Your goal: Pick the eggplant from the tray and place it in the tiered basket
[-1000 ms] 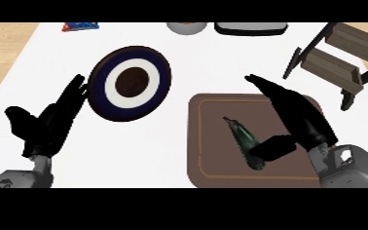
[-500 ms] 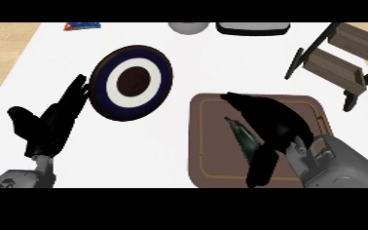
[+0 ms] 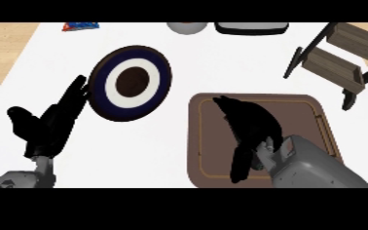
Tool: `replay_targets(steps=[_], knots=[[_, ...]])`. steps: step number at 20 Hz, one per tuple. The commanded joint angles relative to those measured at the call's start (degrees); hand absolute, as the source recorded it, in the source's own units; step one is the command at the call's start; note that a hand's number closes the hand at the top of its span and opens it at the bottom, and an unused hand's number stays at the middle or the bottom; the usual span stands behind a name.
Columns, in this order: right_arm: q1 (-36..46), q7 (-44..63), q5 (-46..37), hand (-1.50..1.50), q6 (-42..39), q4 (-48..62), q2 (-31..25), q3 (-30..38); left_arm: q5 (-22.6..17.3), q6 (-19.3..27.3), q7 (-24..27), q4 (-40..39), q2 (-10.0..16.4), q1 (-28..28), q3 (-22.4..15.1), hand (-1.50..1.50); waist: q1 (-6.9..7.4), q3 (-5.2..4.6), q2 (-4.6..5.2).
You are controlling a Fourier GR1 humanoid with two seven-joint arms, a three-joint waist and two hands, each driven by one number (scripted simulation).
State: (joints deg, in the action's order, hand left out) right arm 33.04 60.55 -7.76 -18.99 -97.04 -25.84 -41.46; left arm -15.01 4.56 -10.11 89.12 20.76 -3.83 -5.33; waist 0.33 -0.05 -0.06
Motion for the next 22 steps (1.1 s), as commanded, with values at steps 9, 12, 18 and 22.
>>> replay_targets(steps=[9, 12, 18, 22], knots=[[-9.89, -3.52, -16.20, -1.50, 0.77, 4.22, 1.56, -0.59, 2.34, -1.97, 0.39, 1.43, -1.01, 2.53, 2.15, 0.00, -0.21, 0.05, 0.00], [-8.88, -9.84, -22.22, -1.50, 3.85, 12.82, 4.58, -0.07, 2.86, -2.48, 1.48, -2.09, -2.57, -0.36, 2.55, 0.00, -0.14, 0.05, 0.12], [-13.06, -14.44, -25.56, -1.50, -1.48, 10.37, 2.89, 5.14, 2.77, -3.84, -2.36, -2.56, -3.30, -3.97, 5.55, 0.00, -0.39, 0.05, 0.08], [-13.01, -11.45, -20.14, 1.50, -8.82, 11.08, 4.58, 6.75, 2.25, -5.75, -1.10, -1.46, -1.95, -0.97, 6.68, 0.00, -0.27, 0.04, 0.10]])
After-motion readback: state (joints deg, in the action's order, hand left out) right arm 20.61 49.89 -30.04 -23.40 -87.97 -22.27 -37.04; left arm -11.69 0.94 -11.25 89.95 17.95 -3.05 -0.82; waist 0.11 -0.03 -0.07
